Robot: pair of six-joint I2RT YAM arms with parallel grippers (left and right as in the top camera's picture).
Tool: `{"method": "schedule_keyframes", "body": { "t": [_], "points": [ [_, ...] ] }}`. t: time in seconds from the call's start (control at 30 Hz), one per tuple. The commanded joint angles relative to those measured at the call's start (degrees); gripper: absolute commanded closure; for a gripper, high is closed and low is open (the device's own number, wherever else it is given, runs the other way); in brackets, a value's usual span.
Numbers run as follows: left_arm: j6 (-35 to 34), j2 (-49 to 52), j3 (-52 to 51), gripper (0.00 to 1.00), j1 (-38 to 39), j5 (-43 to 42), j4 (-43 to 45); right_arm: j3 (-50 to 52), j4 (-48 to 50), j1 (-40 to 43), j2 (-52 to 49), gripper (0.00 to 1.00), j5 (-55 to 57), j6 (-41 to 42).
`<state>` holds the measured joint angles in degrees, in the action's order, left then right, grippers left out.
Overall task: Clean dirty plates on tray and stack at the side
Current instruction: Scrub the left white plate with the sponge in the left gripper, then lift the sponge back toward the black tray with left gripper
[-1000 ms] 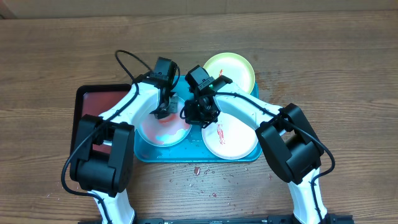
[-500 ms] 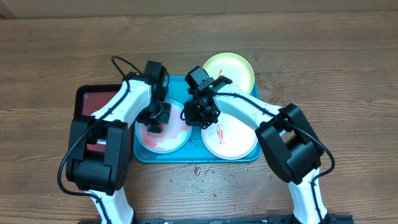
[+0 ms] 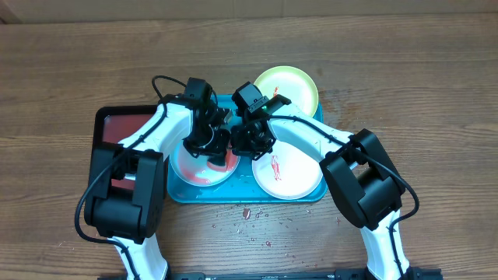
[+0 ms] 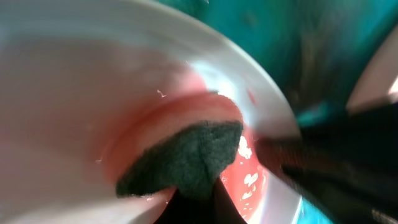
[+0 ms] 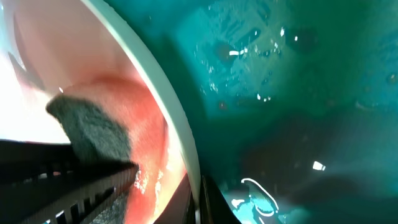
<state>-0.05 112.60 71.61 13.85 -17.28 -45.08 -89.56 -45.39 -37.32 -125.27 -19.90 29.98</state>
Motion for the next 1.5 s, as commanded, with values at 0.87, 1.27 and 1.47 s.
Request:
{"method": "schedule_keyframes", "body": {
  "t": [0.87, 1.27, 1.47],
  "points": [
    [3.1, 1.88, 6.25, 0.95, 4.76, 5.66, -12.13, 1.22, 0.04, -0.81, -2.4, 0.96, -0.76, -0.42],
    [-15.69, 1.9, 6.23, 0.96, 4.92, 32.3, -6.62, 1.22, -0.17, -0.81, -2.4, 0.96, -0.76, -1.07],
    [-27.78, 1.88, 6.36, 0.96, 4.79, 46.64, -11.54, 1.22, -0.13, -0.81, -2.4, 0.96, -0.76, -1.07]
  ]
}}
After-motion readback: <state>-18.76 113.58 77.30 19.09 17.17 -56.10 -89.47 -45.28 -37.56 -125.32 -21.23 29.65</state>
